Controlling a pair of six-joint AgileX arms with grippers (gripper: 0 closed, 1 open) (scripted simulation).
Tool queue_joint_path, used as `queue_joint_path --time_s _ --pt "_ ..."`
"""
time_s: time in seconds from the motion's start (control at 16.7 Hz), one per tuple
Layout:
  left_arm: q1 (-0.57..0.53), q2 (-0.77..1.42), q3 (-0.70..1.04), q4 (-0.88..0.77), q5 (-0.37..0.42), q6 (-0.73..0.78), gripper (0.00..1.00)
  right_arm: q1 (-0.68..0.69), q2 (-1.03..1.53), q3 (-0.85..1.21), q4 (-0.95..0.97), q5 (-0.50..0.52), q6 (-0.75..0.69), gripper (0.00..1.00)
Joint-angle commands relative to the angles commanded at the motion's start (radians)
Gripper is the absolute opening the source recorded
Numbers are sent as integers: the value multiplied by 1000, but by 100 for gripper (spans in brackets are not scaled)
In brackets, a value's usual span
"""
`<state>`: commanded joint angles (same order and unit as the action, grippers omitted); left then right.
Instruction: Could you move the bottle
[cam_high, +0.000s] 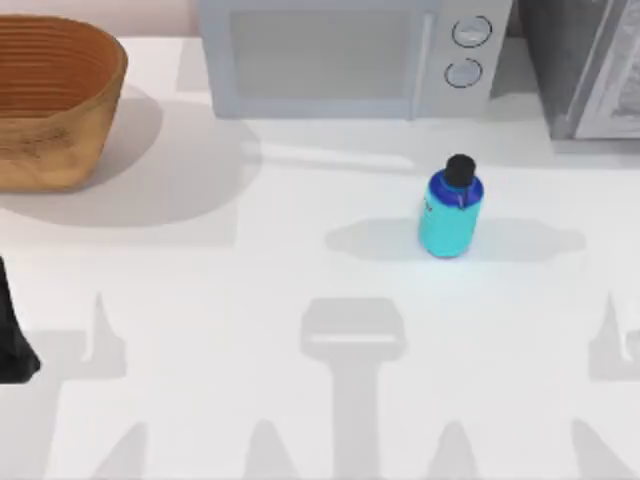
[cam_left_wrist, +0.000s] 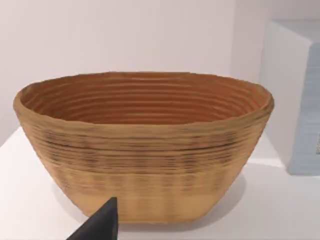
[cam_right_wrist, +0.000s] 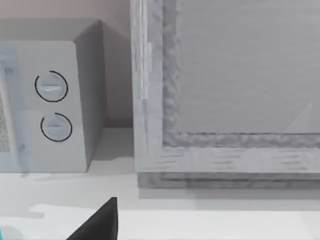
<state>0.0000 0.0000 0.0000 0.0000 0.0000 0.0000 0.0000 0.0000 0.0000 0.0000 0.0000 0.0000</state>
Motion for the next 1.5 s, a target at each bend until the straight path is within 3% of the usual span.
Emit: queue_joint_path --time_s 0.3,0.54,1.5 --pt "-20 57 20 43 3 0 100 0 0 0 0 0 0 100" --pt "-90 280 89 197 8 0 100 0 0 0 0 0 0 100" --pt "-558 1775 550 1223 49 8 100 0 0 0 0 0 0 100"
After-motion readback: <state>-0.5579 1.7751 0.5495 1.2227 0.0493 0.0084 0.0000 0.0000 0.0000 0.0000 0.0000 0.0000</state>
